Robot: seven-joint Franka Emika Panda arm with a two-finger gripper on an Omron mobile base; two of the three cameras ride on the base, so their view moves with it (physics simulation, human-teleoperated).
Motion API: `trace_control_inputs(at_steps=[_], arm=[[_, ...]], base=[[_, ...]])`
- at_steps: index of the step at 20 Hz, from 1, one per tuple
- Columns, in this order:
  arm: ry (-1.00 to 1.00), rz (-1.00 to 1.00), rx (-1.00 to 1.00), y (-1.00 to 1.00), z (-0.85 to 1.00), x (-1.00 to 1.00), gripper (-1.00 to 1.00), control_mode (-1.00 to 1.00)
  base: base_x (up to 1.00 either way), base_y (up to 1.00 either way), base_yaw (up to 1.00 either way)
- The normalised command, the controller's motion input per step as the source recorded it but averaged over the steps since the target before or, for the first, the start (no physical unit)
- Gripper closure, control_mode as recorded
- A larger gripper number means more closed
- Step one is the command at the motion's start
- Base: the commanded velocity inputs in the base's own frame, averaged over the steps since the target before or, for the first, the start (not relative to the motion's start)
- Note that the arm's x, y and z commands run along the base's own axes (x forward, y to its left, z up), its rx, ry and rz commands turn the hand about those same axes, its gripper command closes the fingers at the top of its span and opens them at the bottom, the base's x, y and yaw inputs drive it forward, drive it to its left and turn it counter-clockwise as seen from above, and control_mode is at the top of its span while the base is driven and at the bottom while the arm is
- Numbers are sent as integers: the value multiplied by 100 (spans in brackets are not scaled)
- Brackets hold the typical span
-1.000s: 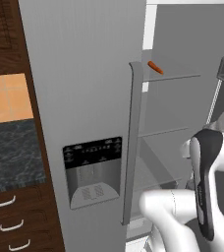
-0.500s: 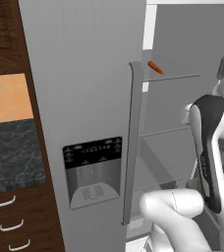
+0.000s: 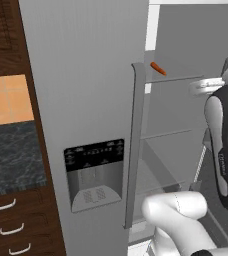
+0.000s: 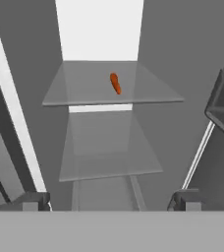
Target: Place one carrot and one steak in each tupperware on the nearby counter, to pack two identical lunches.
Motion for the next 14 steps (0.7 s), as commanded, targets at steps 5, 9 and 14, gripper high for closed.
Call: trace_control_inputs(at_steps=[5,9,14], arm=[[-7,-1,0,-5,2,100,-100,-100],[12,0,0,-22,7,100,-100,-100],[9,5,0,-4,44,81,-100,-100]], base=[[0,0,0],[0,0,0],[0,0,0]])
